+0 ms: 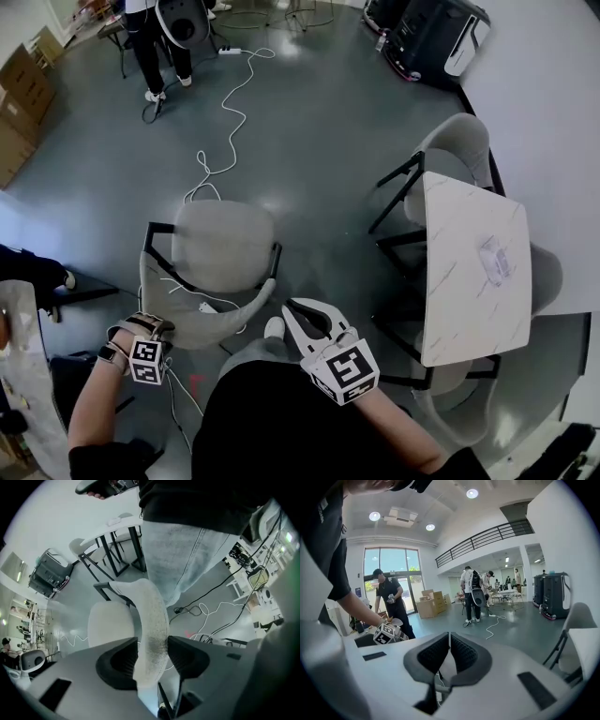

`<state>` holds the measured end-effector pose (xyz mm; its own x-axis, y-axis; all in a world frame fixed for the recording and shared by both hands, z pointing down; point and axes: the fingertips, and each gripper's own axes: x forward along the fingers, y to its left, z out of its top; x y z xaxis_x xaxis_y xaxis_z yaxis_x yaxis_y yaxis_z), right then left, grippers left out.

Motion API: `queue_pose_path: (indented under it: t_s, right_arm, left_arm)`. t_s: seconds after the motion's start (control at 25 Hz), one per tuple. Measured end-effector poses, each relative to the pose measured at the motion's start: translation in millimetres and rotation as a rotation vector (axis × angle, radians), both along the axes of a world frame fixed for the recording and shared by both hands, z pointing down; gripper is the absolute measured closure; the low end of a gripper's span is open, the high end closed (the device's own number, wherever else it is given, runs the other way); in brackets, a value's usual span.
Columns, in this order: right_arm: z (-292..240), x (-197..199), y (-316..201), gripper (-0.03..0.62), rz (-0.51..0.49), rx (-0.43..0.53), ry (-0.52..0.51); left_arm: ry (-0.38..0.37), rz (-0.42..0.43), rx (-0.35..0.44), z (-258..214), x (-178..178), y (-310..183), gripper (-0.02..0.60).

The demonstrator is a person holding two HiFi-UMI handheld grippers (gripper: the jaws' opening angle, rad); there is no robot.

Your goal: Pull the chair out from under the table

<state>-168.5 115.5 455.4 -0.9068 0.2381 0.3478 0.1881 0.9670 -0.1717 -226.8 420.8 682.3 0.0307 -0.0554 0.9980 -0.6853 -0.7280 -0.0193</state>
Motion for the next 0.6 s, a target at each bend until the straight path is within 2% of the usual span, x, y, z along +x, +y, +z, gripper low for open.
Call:
queue_pose_path:
  t_s: [0.12, 0.16, 0.24, 0.4, 0.48, 0.6]
  right_arm:
    - [0, 9, -12, 0.577, 0.050, 0.015, -0.002]
    - [0, 13, -17, 0.579, 0.071, 0.009, -0.004]
    - [0, 21, -29, 0.577, 0.113, -0.007, -0.011]
    - [-2, 40, -51, 0.579, 0.184, -0.030, -0.020]
    - [-5, 54, -60, 0.577, 0.215, -0.019, -0.026]
    - [-9, 82, -82, 0.578, 0.280, -0.004, -0.035]
  left_arm:
    - [0.065, 0.042, -0.046, -17, 8, -7, 0.379]
    - [0.092, 0.044, -0.036, -25, 10, -16, 0.388]
    - [0.123, 0.028, 0.035, -44, 11, -46, 0.458]
    - [0.128, 0.027, 0.259, -84, 18, -132, 0.556]
    - [0.206, -0.010, 0.422, -116, 36, -185, 0.575]
    - [0.389, -0.142, 0.669, -175, 70, -268, 0.575]
